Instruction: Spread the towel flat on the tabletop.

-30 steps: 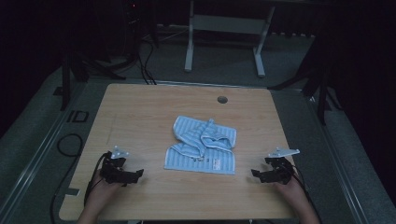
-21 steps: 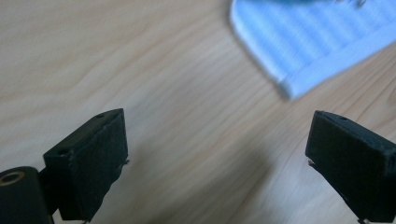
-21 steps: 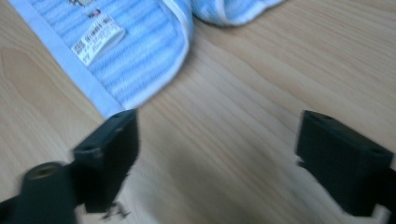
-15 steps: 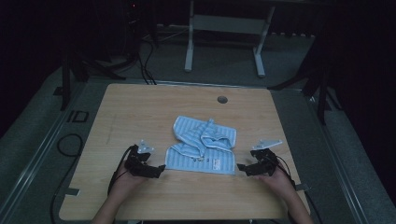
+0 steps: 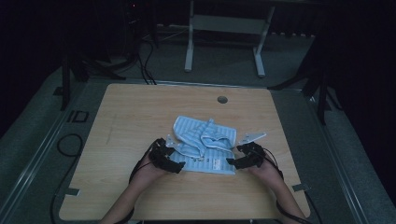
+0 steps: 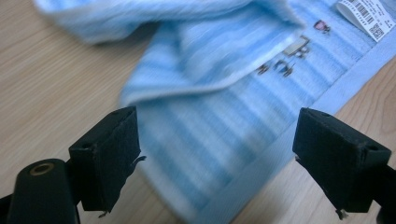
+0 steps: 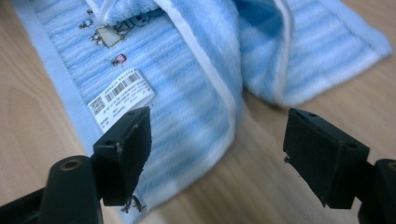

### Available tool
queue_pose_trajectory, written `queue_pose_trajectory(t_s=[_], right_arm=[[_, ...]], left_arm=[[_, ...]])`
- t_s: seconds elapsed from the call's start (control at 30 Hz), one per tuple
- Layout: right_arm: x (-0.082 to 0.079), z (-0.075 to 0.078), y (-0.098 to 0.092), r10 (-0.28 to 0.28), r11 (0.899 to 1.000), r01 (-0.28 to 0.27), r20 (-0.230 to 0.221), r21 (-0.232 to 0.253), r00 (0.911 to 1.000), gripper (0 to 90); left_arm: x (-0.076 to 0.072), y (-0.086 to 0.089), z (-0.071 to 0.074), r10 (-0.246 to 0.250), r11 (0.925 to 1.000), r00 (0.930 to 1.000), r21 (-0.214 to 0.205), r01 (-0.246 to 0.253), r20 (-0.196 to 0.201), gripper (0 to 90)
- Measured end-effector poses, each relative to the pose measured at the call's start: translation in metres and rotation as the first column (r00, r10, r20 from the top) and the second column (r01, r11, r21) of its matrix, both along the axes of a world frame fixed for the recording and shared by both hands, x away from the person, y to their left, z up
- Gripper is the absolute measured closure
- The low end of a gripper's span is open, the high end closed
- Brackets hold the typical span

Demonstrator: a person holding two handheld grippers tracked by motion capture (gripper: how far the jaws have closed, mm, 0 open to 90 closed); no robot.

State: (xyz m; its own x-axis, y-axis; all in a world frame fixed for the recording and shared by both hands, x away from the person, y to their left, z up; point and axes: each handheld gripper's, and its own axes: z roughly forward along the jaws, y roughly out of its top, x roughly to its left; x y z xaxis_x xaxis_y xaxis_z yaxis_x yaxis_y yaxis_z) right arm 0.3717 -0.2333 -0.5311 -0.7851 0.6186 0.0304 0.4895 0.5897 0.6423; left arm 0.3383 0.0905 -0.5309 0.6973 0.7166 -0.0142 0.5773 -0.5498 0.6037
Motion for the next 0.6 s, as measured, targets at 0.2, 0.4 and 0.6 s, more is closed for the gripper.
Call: queue_pose_trajectory(t_s=[0.2, 0.4, 0.6], right_arm=[[0.008, 0.000, 0.014, 0.025, 1.000, -0.025, -0.003, -0.014, 0.9997, 35.0], [0.011, -0.003, 0.028, 0.048, 0.999, -0.048, 0.007, -0.025, 0.9988, 43.8], [0.015, -0.003, 0.038, 0.055, 0.997, -0.054, 0.013, -0.048, 0.9984, 50.8]], left_arm=[[0.012, -0.026, 0.003, -0.031, 0.9994, 0.9995, -0.017, 0.031, -0.002, 18.9], [0.019, -0.052, 0.001, -0.076, 0.9970, 0.9971, -0.009, 0.076, 0.003, 24.0], [0.022, -0.066, -0.001, -0.088, 0.9961, 0.9961, 0.008, 0.088, 0.002, 35.5]])
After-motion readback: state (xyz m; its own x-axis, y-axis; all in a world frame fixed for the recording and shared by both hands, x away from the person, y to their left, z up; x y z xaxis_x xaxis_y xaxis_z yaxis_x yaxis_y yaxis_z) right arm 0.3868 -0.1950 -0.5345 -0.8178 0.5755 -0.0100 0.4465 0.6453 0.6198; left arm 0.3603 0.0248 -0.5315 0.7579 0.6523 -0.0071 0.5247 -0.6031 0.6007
